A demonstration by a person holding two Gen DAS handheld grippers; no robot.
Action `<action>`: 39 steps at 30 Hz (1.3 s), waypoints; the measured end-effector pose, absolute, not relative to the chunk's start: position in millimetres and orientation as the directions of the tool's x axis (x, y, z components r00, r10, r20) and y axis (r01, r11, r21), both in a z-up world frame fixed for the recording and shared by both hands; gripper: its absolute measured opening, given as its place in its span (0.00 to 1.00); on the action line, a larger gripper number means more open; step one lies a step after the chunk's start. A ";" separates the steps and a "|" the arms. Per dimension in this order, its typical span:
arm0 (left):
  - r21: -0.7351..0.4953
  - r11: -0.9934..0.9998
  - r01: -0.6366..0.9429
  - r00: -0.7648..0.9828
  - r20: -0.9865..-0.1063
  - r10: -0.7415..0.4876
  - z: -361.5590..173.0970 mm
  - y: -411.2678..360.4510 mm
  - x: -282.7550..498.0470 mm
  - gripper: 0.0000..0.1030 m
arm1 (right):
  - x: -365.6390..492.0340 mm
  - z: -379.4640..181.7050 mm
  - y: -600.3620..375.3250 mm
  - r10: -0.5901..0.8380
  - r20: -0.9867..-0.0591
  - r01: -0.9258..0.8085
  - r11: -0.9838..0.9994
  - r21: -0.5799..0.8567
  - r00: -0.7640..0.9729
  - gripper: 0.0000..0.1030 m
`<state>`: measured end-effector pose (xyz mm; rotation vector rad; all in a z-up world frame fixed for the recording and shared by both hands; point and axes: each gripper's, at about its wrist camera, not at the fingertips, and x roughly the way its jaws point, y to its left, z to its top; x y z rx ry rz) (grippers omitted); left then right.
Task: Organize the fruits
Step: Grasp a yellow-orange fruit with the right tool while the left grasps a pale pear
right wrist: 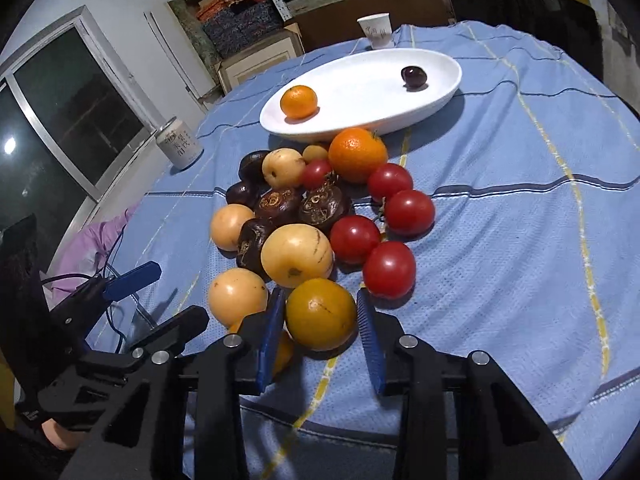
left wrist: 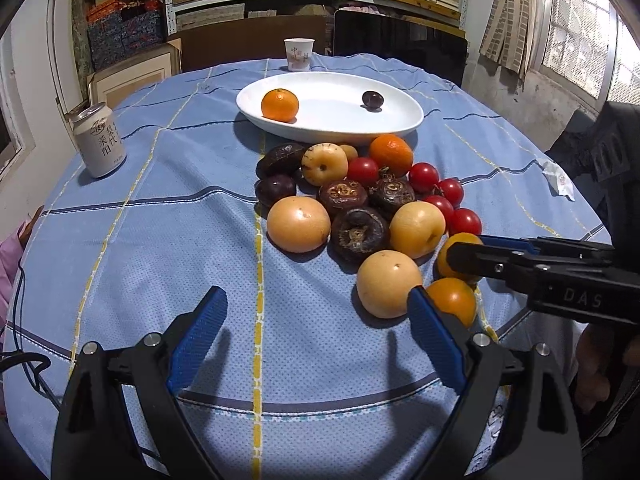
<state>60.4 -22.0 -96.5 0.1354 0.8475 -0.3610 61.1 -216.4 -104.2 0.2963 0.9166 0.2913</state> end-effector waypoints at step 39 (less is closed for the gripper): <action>-0.054 0.923 0.381 0.533 -0.803 -0.267 -117.8 -48.1 75.4 0.42 | 10.7 -60.3 -235.5 0.325 -0.631 -0.159 0.939 0.305 0.704 0.36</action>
